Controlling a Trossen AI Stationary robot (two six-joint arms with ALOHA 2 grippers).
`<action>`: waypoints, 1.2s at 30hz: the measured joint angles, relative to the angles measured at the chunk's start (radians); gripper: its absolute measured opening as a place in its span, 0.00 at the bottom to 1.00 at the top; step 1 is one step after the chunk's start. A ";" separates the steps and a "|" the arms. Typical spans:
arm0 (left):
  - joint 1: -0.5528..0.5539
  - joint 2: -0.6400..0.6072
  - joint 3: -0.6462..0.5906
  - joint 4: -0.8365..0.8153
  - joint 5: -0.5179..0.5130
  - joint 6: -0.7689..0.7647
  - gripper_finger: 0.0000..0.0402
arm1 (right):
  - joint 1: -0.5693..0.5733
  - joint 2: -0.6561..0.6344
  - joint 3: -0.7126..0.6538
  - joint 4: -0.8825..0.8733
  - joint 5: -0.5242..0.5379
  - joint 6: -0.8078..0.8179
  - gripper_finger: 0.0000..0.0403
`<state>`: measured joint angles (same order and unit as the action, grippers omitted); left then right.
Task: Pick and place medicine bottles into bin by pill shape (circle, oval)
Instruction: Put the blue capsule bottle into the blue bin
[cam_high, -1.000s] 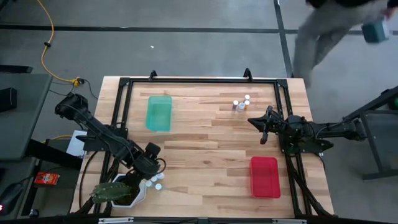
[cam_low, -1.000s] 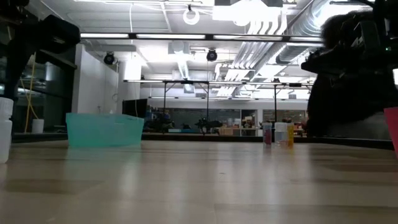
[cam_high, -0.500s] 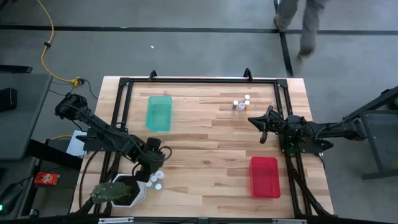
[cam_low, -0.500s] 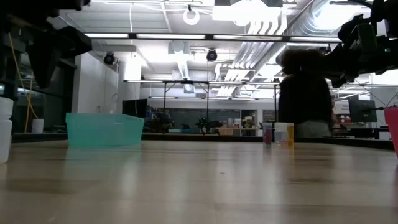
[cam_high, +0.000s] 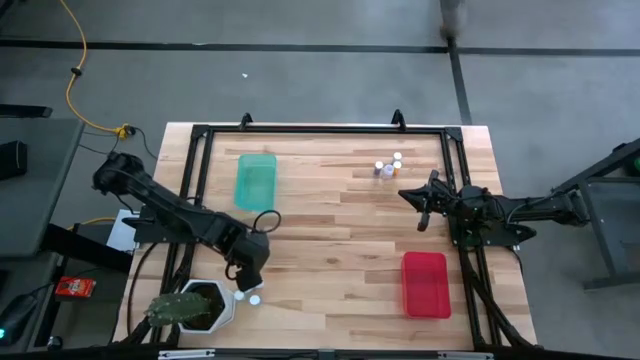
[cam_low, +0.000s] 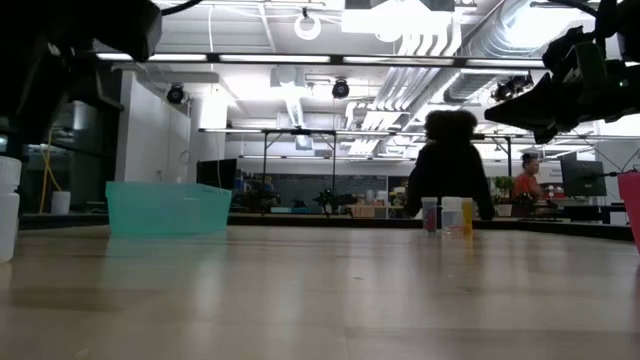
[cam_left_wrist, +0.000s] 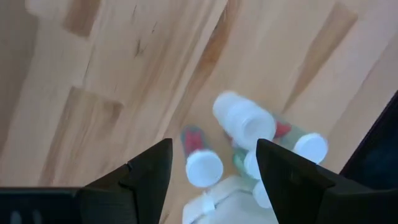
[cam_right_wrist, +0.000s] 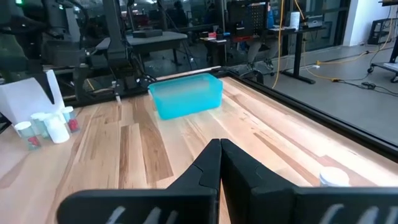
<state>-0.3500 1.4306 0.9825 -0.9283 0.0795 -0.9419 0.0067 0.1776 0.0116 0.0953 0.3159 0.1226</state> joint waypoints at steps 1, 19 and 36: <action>-0.003 0.008 0.000 0.002 0.000 -0.012 0.55 | 0.000 0.000 0.000 -0.004 0.000 0.000 0.00; -0.066 0.056 0.000 -0.043 -0.018 -0.111 0.55 | 0.000 0.019 0.000 -0.033 0.001 0.000 0.00; -0.104 0.116 0.000 -0.044 -0.031 -0.121 0.55 | 0.000 0.019 0.000 -0.040 0.000 0.000 0.00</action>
<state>-0.4541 1.5471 0.9829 -0.9718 0.0483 -1.0630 0.0067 0.1962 0.0117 0.0551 0.3161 0.1226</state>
